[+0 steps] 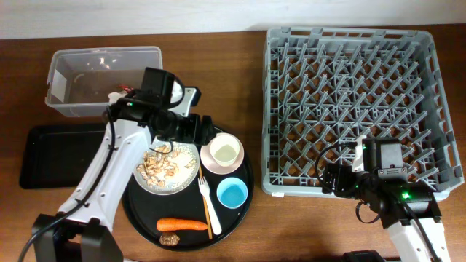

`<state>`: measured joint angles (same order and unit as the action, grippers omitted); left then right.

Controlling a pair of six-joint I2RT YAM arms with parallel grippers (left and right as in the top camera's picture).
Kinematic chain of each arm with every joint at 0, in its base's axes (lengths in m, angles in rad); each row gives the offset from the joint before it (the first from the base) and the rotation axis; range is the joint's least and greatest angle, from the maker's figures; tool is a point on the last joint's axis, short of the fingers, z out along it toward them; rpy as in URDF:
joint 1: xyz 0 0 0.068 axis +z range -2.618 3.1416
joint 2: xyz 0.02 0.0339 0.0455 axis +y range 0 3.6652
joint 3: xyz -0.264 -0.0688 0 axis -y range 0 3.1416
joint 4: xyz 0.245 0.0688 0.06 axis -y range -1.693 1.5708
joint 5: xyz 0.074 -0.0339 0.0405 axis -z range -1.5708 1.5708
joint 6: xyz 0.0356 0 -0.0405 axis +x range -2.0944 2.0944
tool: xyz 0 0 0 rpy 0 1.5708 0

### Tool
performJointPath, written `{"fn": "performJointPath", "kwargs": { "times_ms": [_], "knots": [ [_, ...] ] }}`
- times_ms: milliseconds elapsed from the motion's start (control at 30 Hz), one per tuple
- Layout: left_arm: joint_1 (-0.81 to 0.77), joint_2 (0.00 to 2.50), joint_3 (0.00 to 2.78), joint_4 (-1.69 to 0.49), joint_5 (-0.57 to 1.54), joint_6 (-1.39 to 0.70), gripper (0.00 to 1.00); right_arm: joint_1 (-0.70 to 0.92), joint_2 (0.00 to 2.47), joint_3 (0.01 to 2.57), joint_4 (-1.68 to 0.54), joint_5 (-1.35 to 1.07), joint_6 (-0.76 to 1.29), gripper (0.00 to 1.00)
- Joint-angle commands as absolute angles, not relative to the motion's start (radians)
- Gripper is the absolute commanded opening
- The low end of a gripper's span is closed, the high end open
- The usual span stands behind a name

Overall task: Sort waste into correct bins and load items into the dishwasher rack
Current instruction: 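Grasp the white paper cup off the pink bowl with the left gripper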

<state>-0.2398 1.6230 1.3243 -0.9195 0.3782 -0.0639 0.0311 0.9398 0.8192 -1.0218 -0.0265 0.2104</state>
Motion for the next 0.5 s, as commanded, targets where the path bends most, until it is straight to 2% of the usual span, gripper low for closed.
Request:
{"fn": "performJointPath", "kwargs": {
  "times_ms": [0,100,300,467],
  "knots": [
    [-0.286,1.623,1.282,-0.913,0.368,-0.068,0.89,0.025,0.939,0.832,-1.022,-0.033,0.219,0.99],
    [-0.332,1.624,1.231,-0.873,0.309,-0.101,0.89,0.025,0.939,0.832,-1.021,-0.033,0.219,0.99],
    [-0.389,1.624,1.175,-0.769,0.204,-0.12,0.71,0.025,0.939,0.832,-1.023,-0.033,0.219,0.99],
    [-0.397,1.652,1.141,-0.744,0.187,-0.142,0.71,0.025,0.939,0.832,-1.026,-0.033,0.219,0.99]
  ]
}}
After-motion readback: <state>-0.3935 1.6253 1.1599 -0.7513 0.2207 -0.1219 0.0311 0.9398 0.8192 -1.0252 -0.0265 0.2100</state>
